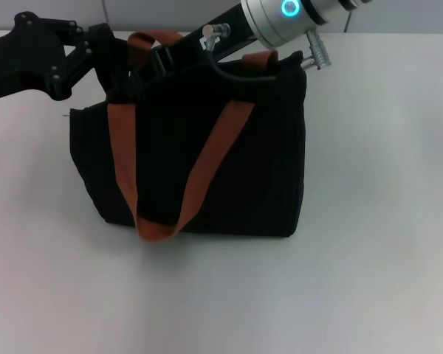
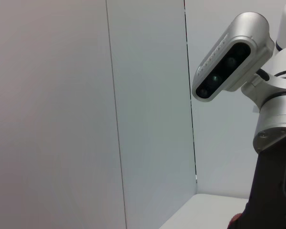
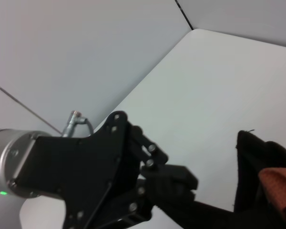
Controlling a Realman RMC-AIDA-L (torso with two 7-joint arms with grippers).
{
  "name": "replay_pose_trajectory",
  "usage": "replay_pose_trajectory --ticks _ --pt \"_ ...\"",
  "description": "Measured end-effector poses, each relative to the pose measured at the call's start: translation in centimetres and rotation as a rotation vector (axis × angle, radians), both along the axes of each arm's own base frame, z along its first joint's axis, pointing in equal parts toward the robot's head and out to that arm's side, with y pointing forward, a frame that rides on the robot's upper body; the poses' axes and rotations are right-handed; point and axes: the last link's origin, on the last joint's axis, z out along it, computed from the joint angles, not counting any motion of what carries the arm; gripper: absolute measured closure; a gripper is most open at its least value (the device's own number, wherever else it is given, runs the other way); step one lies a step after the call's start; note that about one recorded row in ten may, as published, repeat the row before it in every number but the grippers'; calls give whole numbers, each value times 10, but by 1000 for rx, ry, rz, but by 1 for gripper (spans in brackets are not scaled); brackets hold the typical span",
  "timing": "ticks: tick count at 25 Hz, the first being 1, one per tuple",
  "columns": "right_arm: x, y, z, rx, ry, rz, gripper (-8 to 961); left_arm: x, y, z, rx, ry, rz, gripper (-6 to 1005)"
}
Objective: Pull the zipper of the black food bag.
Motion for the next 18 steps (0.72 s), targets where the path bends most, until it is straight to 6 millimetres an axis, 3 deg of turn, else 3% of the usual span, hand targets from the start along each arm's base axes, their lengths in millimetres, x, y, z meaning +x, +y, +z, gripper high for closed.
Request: replay_pose_trajectory --ticks 9,18 --pt "7 5 1 22 -2 -28 739 1 -1 1 -5 -5 -3 977" --pt "-1 1 -2 0 21 -17 744 1 -1 0 -10 -5 -4 977"
